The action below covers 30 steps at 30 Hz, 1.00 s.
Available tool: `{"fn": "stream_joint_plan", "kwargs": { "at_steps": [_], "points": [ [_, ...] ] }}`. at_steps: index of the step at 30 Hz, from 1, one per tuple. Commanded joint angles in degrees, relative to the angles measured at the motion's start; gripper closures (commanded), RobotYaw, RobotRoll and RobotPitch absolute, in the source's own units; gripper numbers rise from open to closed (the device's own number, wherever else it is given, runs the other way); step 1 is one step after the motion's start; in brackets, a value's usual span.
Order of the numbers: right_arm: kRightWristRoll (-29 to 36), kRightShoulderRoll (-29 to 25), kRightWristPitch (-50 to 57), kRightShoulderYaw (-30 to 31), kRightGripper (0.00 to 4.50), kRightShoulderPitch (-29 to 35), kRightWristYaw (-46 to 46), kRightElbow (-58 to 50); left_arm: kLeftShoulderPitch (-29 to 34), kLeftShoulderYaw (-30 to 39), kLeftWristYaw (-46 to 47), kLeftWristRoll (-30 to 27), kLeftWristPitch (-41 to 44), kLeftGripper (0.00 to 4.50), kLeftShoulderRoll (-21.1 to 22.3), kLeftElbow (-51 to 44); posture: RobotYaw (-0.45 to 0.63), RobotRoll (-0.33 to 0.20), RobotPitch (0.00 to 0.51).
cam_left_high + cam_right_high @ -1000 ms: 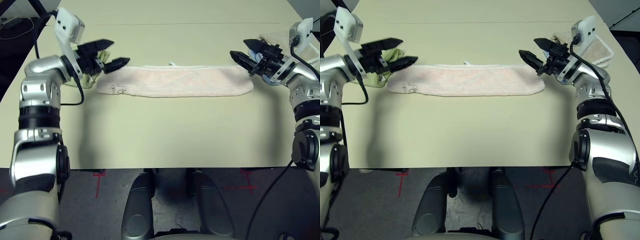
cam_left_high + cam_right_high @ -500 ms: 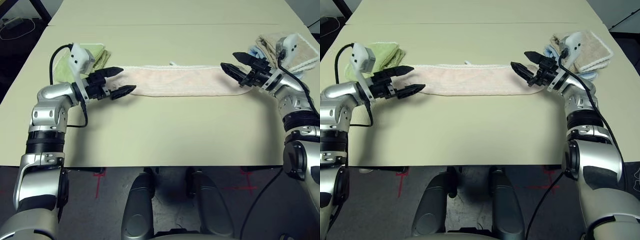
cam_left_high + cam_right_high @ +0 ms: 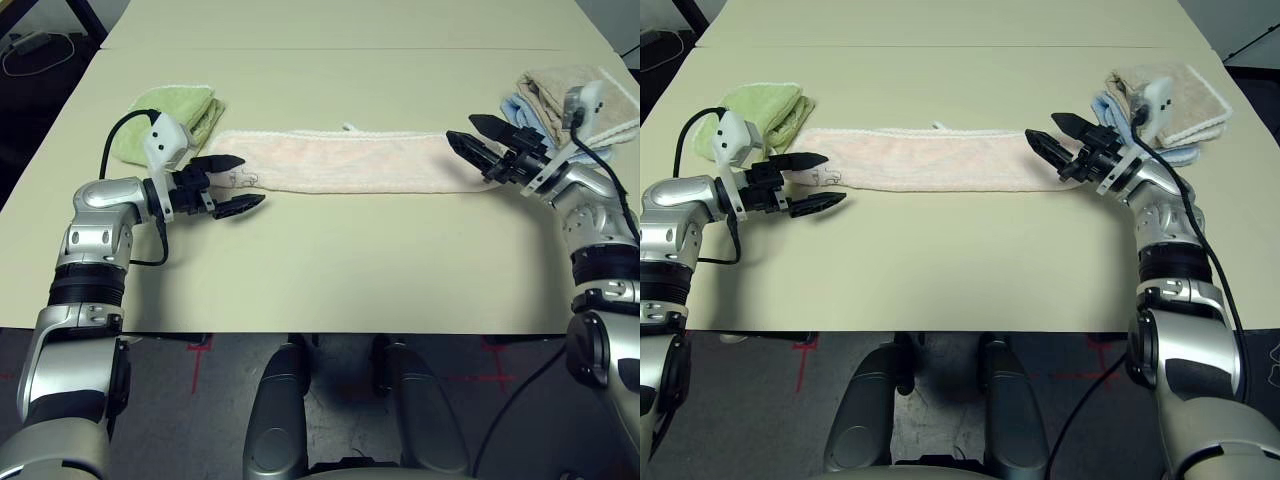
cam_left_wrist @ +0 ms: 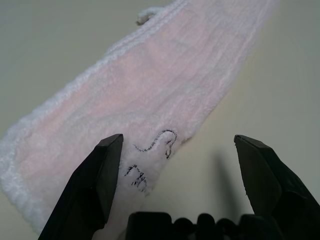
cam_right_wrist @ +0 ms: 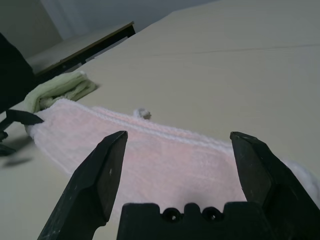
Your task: Fold the towel and set it aside.
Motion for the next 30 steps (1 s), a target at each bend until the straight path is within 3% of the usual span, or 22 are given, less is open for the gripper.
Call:
{"fn": "stream_joint_plan", "kwargs": {
  "at_steps": [1, 12, 26, 30],
  "points": [
    [5.3, 0.3, 8.3, -3.3, 0.03, 3.6, -5.0, -6.6, -0.4, -0.7, -1.1, 0.9, -0.8, 0.0, 0.6, 0.6, -0.01, 0.0, 0.263],
    [18.7, -1.3, 27.6, -11.1, 0.03, 8.7, -14.4, -12.3, -1.3, -1.1, -1.5, 0.7, -0.2, 0.0, 0.3, 0.9, -0.01, 0.0, 0.269],
    [23.6, -8.1, 36.8, -12.8, 0.03, 13.2, -10.7, -9.5, 0.3, -1.6, -1.7, -0.6, 3.4, 0.0, -0.8, -4.1, -0.02, 0.0, 0.271],
    [22.0, -8.7, 36.3, -12.0, 0.03, 13.6, -11.7, -8.5, 1.5, -1.4, -1.1, -1.1, 4.9, 0.0, -1.3, -6.4, -0.01, 0.0, 0.27]
  ]
}}
